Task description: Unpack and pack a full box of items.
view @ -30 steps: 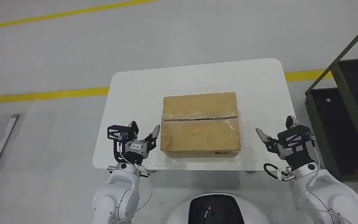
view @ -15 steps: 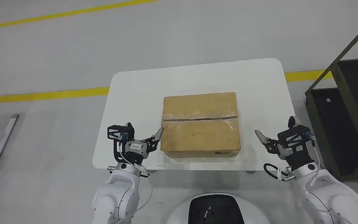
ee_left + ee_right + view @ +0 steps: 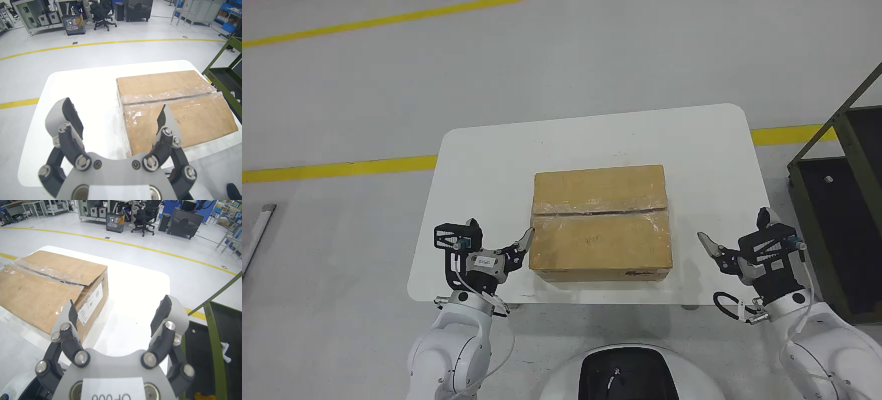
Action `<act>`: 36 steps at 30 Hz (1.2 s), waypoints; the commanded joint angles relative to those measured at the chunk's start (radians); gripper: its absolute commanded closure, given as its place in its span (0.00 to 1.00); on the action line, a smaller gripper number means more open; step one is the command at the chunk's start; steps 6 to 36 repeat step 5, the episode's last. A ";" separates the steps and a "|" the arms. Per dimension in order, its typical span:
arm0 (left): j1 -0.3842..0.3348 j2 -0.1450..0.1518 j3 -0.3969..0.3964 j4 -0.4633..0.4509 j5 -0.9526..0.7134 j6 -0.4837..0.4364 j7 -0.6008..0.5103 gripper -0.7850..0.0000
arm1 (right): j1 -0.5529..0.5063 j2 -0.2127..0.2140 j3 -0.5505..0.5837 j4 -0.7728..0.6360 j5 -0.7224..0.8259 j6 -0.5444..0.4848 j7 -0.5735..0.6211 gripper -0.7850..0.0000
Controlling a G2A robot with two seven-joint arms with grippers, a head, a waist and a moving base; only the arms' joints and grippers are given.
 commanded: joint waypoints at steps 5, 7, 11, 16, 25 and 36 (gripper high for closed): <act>0.000 0.000 0.000 0.000 0.000 0.000 0.000 0.00 | 0.000 0.000 0.000 0.000 0.000 0.000 0.000 0.00; 0.000 0.000 0.000 0.000 0.000 0.000 0.000 0.00 | 0.000 0.000 0.000 0.000 0.000 0.000 0.000 0.00; 0.000 0.000 0.000 0.000 0.000 0.000 0.000 0.00 | 0.000 0.000 0.000 0.000 0.000 0.000 0.000 0.00; 0.000 0.000 0.000 0.000 0.000 0.000 0.000 0.00 | 0.000 0.000 0.000 0.000 0.000 0.000 0.000 0.00; 0.000 0.000 0.000 0.000 0.000 0.000 0.000 0.00 | 0.000 0.000 0.000 0.000 0.000 0.000 0.000 0.00; 0.000 0.000 0.000 0.000 0.000 0.000 0.000 0.00 | 0.000 0.000 0.000 0.000 0.000 0.000 0.000 0.00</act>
